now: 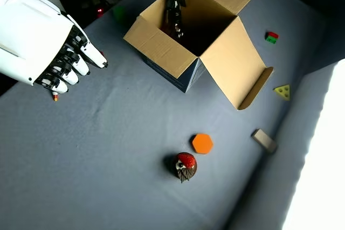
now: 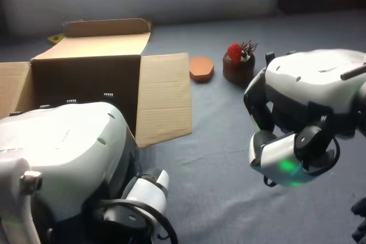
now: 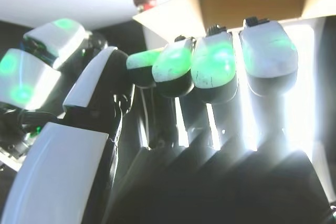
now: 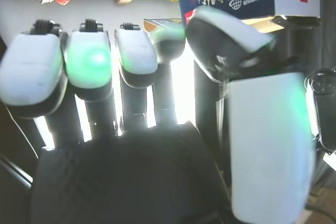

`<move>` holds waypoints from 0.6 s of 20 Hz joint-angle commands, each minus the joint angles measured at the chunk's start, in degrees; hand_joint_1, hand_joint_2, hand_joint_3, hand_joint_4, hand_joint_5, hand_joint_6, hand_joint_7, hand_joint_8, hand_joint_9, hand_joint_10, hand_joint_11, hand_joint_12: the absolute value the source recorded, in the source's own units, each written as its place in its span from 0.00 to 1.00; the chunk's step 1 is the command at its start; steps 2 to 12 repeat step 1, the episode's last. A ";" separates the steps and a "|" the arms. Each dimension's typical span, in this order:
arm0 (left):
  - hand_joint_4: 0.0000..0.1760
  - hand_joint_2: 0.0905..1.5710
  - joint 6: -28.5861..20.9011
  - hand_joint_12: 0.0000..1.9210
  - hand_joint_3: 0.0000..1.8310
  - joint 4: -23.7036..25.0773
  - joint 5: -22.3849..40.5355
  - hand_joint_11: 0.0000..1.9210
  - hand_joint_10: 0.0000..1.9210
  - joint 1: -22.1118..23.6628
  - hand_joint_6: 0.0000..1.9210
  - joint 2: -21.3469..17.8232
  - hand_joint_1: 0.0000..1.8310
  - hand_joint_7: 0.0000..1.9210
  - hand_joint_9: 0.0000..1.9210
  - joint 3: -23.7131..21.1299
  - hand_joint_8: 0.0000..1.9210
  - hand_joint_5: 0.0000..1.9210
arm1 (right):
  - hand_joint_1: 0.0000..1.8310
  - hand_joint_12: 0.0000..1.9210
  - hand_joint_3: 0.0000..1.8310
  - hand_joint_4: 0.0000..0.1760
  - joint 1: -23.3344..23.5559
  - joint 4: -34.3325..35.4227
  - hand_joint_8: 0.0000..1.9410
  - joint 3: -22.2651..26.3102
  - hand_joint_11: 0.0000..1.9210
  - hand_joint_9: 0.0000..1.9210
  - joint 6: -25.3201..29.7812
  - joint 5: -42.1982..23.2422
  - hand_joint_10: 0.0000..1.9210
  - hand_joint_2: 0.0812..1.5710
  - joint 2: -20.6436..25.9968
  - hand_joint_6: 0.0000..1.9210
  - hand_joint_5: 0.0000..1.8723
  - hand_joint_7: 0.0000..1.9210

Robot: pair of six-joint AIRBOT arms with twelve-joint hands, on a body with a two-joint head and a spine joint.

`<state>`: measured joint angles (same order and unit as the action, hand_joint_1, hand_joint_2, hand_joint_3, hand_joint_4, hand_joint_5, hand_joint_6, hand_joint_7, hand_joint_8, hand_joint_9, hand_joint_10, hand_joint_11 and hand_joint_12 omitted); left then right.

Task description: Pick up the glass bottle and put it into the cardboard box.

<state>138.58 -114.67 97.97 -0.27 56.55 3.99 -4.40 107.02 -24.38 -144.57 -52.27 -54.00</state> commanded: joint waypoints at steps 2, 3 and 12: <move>0.00 0.93 -0.20 1.00 0.00 5.74 0.55 0.66 1.00 0.79 1.00 -0.28 0.40 0.63 0.68 -0.23 1.00 0.54 | 0.52 1.00 0.63 0.00 0.77 -3.96 0.99 0.28 0.72 0.70 -0.12 -0.13 1.00 0.51 0.29 1.00 0.39 0.65; 0.00 0.93 -0.20 1.00 0.00 5.74 0.55 0.66 1.00 0.79 1.00 -0.28 0.40 0.63 0.68 -0.23 1.00 0.54 | 0.52 1.00 0.63 0.00 0.77 -3.96 0.99 0.28 0.72 0.70 -0.12 -0.13 1.00 0.51 0.29 1.00 0.39 0.65; 0.00 0.93 -0.20 1.00 0.00 5.74 0.55 0.66 1.00 0.79 1.00 -0.28 0.40 0.63 0.68 -0.23 1.00 0.54 | 0.52 1.00 0.63 0.00 0.77 -3.96 0.99 0.28 0.72 0.70 -0.12 -0.13 1.00 0.51 0.29 1.00 0.39 0.65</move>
